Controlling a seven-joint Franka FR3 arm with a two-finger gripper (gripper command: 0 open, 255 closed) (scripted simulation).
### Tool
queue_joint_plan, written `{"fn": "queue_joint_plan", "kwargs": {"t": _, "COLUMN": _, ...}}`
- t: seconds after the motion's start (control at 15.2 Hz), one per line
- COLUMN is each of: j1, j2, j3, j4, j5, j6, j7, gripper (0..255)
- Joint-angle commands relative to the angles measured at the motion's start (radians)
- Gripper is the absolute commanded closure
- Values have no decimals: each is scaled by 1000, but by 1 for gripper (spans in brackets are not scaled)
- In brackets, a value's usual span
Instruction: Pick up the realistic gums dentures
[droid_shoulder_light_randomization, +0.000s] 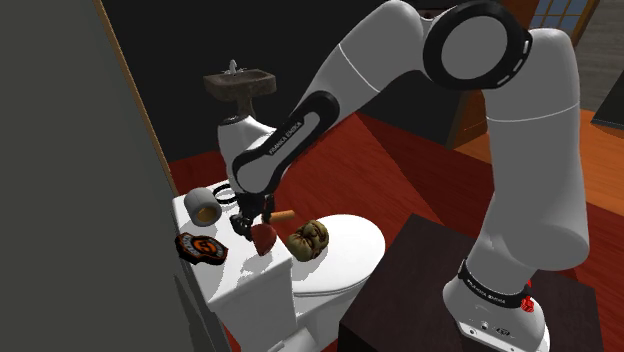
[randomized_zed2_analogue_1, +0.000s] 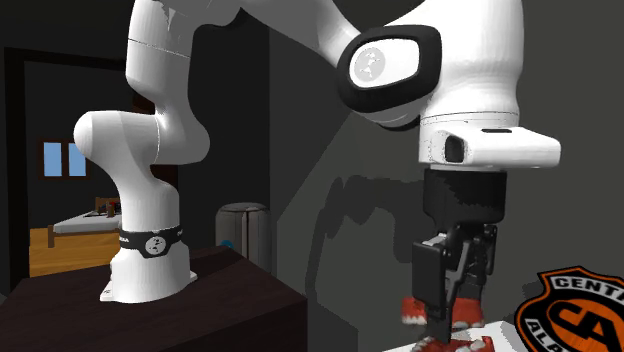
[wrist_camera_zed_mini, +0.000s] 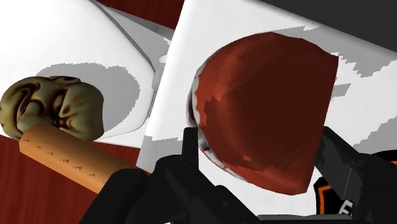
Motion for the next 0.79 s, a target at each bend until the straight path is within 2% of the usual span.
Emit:
{"fn": "queue_joint_plan", "kwargs": {"t": 0.0, "j1": -2, "j2": -19, "j3": 3, "j4": 7, "j5": 6, "j6": -25, "j7": -3, "gripper": 255}}
{"fn": "queue_joint_plan", "kwargs": {"t": 0.73, "j1": -10, "j2": -93, "j3": 14, "j4": 36, "j5": 29, "j6": -127, "j7": -16, "gripper": 255}}
